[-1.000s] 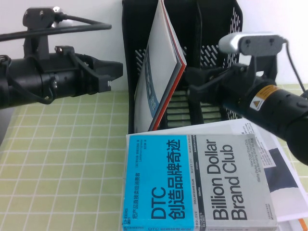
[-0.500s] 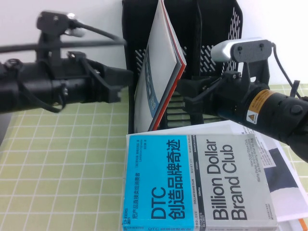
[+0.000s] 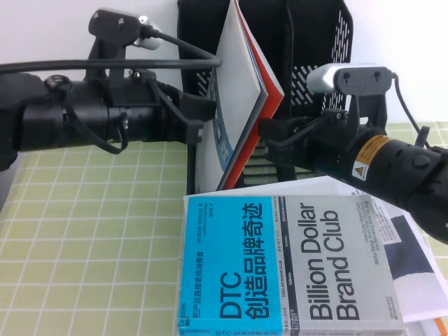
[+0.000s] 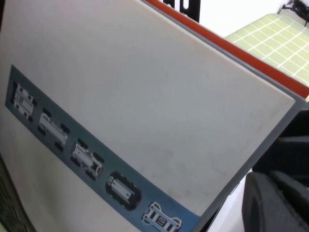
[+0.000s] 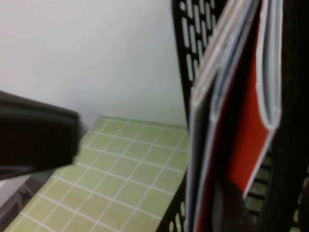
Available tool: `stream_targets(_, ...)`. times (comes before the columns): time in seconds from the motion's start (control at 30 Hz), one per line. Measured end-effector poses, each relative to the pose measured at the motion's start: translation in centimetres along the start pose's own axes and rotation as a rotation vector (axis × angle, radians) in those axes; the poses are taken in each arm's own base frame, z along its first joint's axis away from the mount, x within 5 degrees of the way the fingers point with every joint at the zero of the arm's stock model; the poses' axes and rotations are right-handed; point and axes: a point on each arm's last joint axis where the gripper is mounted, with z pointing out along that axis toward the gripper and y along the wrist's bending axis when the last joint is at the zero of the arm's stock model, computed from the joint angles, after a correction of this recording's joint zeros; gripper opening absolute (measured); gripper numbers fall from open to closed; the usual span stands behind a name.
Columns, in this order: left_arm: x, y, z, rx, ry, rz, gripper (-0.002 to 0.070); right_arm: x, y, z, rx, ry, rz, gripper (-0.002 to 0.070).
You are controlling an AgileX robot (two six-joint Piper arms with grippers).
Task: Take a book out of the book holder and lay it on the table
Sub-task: Pick up the right side book from the book shelf
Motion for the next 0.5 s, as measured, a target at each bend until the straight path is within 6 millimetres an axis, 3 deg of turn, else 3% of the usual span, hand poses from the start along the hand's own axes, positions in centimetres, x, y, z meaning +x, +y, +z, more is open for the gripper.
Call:
stream_targets(0.2,-0.1,0.0,0.0,0.0,-0.003,-0.003,-0.0003,0.0,-0.2,0.2,0.0,-0.019,0.014,0.0291)
stream_targets(0.5,-0.1,0.0,0.0,-0.001,0.0,-0.005,-0.0003,-1.5,0.0,0.7,-0.021,-0.188,0.026,0.0291)
